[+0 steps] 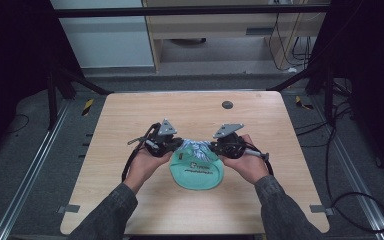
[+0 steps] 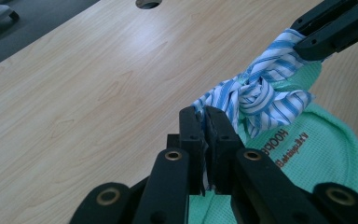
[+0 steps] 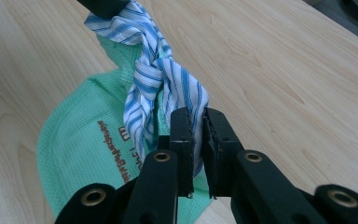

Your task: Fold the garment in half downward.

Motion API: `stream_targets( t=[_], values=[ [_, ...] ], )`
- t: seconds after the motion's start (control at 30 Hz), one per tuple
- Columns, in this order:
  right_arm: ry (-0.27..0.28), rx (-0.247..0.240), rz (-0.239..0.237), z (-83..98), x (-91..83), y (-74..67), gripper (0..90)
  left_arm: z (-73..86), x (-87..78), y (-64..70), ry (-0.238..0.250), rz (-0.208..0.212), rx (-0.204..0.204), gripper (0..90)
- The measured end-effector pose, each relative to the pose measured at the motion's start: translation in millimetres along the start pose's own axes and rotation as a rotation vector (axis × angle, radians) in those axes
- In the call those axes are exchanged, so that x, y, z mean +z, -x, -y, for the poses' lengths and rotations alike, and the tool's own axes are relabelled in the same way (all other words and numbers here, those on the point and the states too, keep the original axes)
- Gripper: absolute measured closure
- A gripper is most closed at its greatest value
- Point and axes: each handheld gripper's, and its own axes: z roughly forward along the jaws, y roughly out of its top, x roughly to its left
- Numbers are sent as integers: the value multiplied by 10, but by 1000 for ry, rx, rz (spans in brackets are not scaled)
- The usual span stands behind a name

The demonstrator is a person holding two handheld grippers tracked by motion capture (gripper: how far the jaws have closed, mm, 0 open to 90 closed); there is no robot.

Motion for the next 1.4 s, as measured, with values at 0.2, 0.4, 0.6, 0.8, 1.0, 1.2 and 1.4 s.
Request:
stream_targets(
  t=[0.2,0.4,0.6,0.8,1.0,1.2,1.4],
  values=[
    [4,-4,-16,50,-6,-72,827,88,-19,19,4,18,-5,864],
    [-11,-22,-23,123,0,-150,826,174,-30,66,9,29,-3,864],
    [-15,-21,-28,154,15,-186,825,214,-33,90,8,35,-3,863],
    [-16,-25,-33,188,13,-211,824,262,-37,122,14,41,-5,862],
    [-23,-35,-34,208,8,-253,822,303,-36,141,16,46,-9,862],
    [-32,-43,-35,244,12,-277,818,342,-33,177,11,53,-4,862],
    [-34,-38,-42,304,29,-302,814,396,-12,196,8,60,-12,861]
  ],
)
